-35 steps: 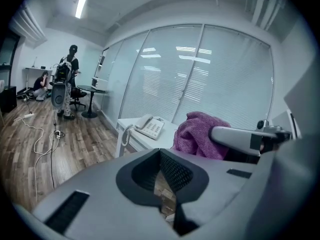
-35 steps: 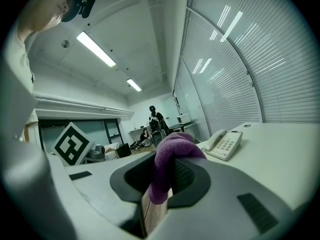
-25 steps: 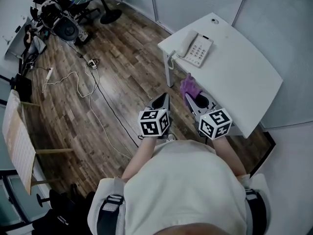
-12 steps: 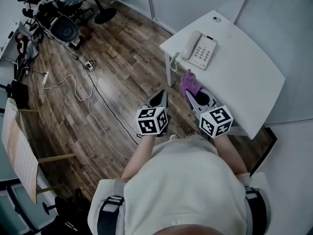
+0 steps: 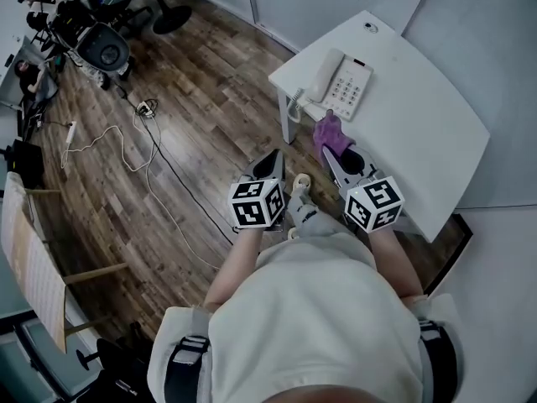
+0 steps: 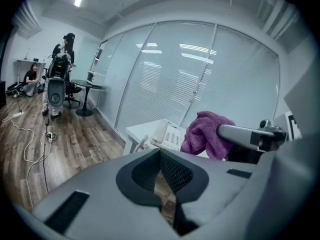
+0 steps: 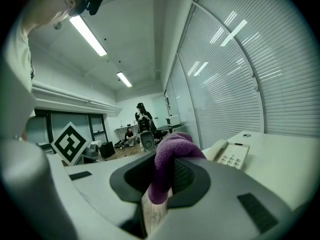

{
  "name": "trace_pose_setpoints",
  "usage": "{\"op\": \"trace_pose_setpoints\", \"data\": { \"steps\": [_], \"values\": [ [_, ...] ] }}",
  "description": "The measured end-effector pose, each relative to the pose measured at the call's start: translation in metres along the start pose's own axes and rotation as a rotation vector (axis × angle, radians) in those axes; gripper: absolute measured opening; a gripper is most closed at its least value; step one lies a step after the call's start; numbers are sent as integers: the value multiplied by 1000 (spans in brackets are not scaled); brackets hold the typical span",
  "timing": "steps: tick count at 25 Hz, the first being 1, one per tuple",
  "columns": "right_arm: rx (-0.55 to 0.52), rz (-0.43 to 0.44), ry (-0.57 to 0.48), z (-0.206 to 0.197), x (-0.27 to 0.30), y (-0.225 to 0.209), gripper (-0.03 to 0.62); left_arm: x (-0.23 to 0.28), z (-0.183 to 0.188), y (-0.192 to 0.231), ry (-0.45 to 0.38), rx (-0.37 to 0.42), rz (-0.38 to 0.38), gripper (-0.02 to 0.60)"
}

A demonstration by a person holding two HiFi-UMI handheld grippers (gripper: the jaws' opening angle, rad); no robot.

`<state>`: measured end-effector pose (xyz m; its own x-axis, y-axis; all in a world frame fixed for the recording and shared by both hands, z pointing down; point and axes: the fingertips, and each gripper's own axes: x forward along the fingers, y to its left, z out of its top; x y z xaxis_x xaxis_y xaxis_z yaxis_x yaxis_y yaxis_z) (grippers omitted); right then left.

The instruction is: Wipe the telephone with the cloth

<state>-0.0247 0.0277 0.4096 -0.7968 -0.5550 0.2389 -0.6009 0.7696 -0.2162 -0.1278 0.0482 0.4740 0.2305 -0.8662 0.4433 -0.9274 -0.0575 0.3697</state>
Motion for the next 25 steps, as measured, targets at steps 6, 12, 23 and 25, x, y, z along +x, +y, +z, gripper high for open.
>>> {"op": "trace_pose_setpoints", "data": {
  "steps": [6,12,23,25],
  "values": [
    [1,-7,-30,17,34,-42,69,44,17,10,5,3,-1,20],
    [-8,-17,-48,46,71,-76,69,81,50,20,13,1,-7,20],
    [-38,-53,-67,88,123,-134,69,138,100,30,19,12,-39,20],
    [-46,-64,-64,91,130,-146,69,151,105,31,23,15,-46,20]
  ]
}}
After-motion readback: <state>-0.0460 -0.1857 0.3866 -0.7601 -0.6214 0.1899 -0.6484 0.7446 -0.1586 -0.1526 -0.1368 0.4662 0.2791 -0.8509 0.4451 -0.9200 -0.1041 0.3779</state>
